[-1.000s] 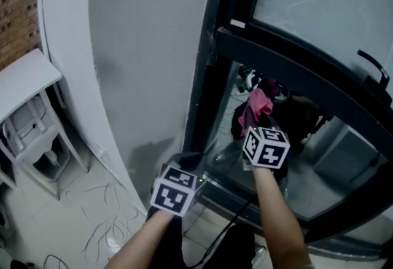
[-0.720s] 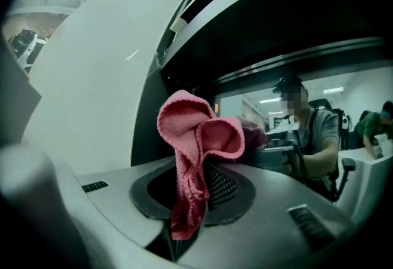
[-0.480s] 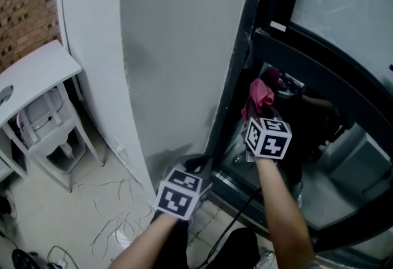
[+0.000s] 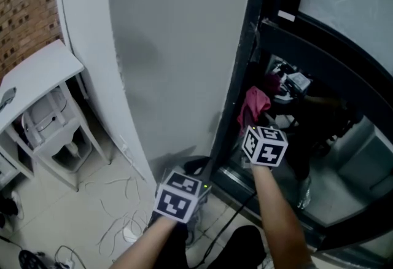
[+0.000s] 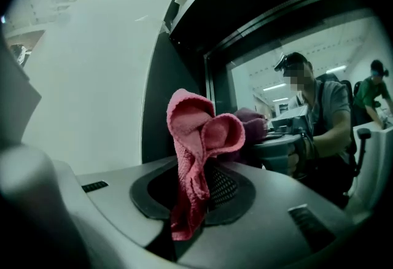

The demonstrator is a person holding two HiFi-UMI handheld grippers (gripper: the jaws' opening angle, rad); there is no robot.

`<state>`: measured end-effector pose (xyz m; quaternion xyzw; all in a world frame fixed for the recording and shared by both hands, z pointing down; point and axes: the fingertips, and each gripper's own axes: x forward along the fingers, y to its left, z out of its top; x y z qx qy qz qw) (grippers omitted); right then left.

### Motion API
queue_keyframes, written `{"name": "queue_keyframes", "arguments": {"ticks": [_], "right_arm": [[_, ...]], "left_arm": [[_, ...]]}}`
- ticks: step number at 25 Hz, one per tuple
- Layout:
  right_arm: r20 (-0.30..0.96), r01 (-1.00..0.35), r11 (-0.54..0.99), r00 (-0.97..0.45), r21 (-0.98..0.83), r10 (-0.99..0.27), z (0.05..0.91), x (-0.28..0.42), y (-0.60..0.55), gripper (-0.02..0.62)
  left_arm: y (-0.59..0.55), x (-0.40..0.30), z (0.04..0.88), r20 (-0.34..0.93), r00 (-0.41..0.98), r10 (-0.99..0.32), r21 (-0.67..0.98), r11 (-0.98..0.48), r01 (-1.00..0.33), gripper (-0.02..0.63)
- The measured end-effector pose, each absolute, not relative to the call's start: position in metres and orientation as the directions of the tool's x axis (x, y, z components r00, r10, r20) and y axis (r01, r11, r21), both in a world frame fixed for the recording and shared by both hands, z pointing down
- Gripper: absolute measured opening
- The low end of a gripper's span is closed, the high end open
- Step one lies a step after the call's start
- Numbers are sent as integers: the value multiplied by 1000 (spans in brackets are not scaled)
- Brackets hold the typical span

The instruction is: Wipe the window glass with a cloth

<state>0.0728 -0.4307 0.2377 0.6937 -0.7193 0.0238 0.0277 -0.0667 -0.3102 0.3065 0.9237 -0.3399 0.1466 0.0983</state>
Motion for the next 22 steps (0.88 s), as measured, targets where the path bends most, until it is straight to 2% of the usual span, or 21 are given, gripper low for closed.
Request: {"name": "queue_keyframes", "arguments": {"ticks": [10, 22], "right_arm": [[58, -999, -48, 48, 11, -997, 257, 100, -422, 61], [32, -987, -163, 163, 10, -986, 255, 156, -357, 61]], "left_arm": [[-305, -51, 318, 368, 730, -576, 66, -767, -639, 6], [-272, -9, 319, 369, 771, -519, 56, -816, -576, 6]]}}
